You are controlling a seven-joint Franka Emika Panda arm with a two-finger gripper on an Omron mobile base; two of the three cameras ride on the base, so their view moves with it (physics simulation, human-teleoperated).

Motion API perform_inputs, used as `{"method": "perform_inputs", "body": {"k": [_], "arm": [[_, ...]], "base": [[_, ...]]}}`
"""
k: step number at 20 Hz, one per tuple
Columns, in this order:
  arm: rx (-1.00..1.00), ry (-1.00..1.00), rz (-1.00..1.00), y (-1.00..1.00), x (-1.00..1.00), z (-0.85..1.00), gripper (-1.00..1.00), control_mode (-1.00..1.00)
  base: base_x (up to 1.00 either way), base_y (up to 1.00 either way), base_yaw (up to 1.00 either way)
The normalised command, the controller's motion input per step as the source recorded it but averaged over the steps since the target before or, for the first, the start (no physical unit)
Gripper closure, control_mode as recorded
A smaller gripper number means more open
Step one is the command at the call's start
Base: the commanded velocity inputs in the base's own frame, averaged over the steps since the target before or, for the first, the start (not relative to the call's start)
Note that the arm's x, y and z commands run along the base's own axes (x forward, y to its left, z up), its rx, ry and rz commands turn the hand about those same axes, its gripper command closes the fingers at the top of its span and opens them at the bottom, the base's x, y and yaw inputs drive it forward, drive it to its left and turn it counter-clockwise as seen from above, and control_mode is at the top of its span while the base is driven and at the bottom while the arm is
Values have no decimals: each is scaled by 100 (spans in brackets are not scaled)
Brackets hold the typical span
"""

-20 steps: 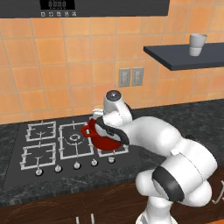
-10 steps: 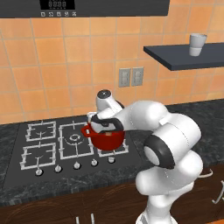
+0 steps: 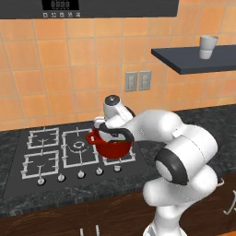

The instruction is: Put the lemon and sweet potato in the pot. Retrieve the spatula and lightly stir the vegetables in the pot.

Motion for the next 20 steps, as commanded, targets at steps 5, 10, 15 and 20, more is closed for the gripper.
{"method": "perform_inputs", "body": {"k": [5,10,15,20], "arm": [[6,-7,0,-17,-65,88,-100,-100],[14,2,0,-50,-73,100,-100,-100],[2,17,0,-42,-60,86,-100,-100],[-15,31,0,-33,-26,4,-100,-100]], "base": [[0,0,0],[0,0,0],[0,0,0],[0,0,0]]}}
